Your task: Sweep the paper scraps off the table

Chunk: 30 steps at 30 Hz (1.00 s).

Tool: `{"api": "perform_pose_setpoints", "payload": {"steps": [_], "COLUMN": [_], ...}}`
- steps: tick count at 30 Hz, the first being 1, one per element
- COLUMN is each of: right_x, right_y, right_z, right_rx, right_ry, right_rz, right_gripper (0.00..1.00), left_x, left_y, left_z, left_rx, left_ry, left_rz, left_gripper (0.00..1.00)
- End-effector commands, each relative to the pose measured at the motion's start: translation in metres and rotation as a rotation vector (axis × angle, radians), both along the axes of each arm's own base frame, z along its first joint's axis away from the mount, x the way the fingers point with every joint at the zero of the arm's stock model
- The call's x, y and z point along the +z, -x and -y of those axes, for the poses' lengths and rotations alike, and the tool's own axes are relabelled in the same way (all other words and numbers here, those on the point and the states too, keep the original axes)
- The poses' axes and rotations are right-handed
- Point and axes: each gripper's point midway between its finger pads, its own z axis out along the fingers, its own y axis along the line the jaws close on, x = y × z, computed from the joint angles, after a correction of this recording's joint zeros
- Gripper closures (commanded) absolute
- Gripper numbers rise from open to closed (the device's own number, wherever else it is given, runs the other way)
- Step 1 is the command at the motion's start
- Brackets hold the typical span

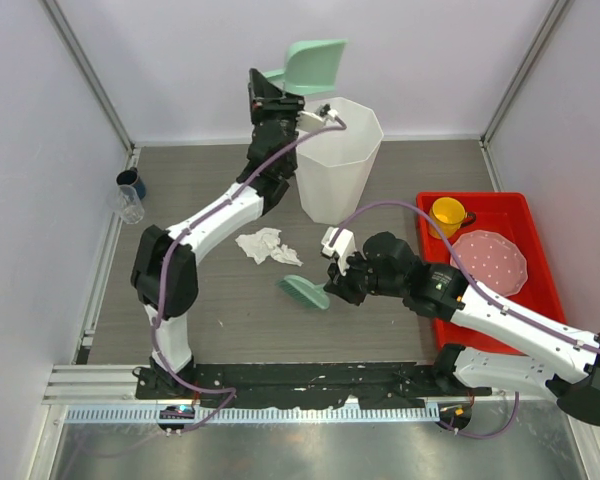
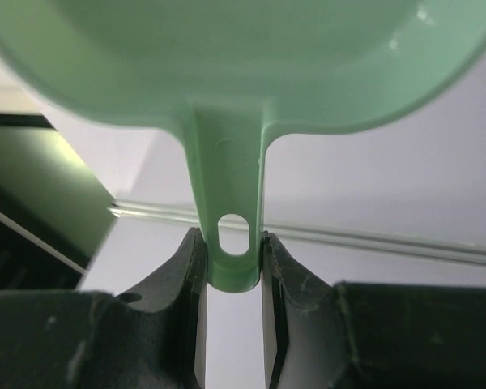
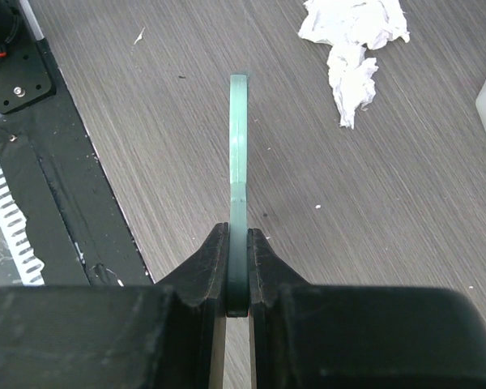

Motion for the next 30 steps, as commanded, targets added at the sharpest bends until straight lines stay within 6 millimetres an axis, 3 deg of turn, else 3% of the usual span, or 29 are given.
{"api": "perform_pose_setpoints", "payload": {"steps": [1,2,3,5,6,8,9,10,11,12,13,14,15,16,17,18,20,24,30], "right_x": [0.039,0.043,0.047,0.06,0.064,0.07,0.071,0.082,0.071,0.067,0.082,0.068,0.081,0.081,0.062,0.071,0.063,0.031,0.007], "right_y": [-0.019,-0.025,-0.029,-0.041,-0.05,-0.066,-0.075,-0.083,-0.093,-0.103,-0.111,-0.122,-0.129,-0.138,-0.148,-0.157,-0.171,-0.196,-0.199], "right_z": [-0.005,-0.003,-0.004,-0.009,-0.008,-0.017,-0.016,-0.02,-0.027,-0.026,-0.031,-0.04,-0.046,-0.048,-0.057,-0.064,-0.073,-0.1,-0.116], "right_rx": [-0.089,-0.126,-0.143,-0.196,-0.239,-0.298,-0.34,-0.361,-0.382,-0.426,-0.439,-0.444,-0.445,-0.456,-0.451,-0.449,-0.46,-0.467,-0.462], "right_ry": [-0.097,-0.098,-0.102,-0.115,-0.108,-0.1,-0.081,-0.09,-0.049,-0.01,-0.024,0.032,0.028,0.05,0.105,0.109,0.149,0.249,0.27], "right_rz": [0.075,0.086,0.089,0.099,0.113,0.109,0.124,0.14,0.133,0.147,0.164,0.166,0.193,0.222,0.226,0.261,0.274,0.246,0.171], "right_gripper": [0.99,0.99,0.99,0.99,0.99,0.99,0.99,0.99,0.99,0.99,0.99,0.99,0.99,0.99,0.99,0.99,0.99,0.99,0.99], "left_x": [0.052,0.036,0.027,0.015,-0.012,-0.044,-0.062,-0.091,-0.106,-0.127,-0.152,-0.182,-0.196,-0.214,-0.237,-0.246,-0.27,-0.304,-0.338], "left_y": [0.039,0.048,0.05,0.073,0.075,0.092,0.104,0.114,0.121,0.132,0.142,0.153,0.164,0.175,0.188,0.195,0.216,0.249,0.303], "left_z": [-0.085,-0.098,-0.114,-0.14,-0.154,-0.173,-0.195,-0.199,-0.207,-0.231,-0.233,-0.24,-0.253,-0.256,-0.261,-0.263,-0.267,-0.27,-0.27], "left_rx": [0.072,0.087,0.067,0.097,0.139,0.173,0.22,0.224,0.244,0.298,0.308,0.358,0.402,0.429,0.473,0.486,0.527,0.581,0.652], "left_ry": [0.463,0.471,0.622,0.676,0.682,0.75,0.778,0.85,0.889,0.931,0.959,0.969,0.975,0.969,0.952,0.945,0.918,0.845,0.694], "left_rz": [-0.036,-0.168,-0.181,-0.239,-0.288,-0.353,-0.386,-0.484,-0.528,-0.57,-0.668,-0.742,-0.77,-0.832,-0.896,-0.927,-1.025,-1.247,-1.556], "left_gripper": [1.0,1.0,1.0,1.0,1.0,1.0,1.0,1.0,1.0,1.0,1.0,1.0,1.0,1.0,1.0,1.0,1.0,1.0,1.0]}}
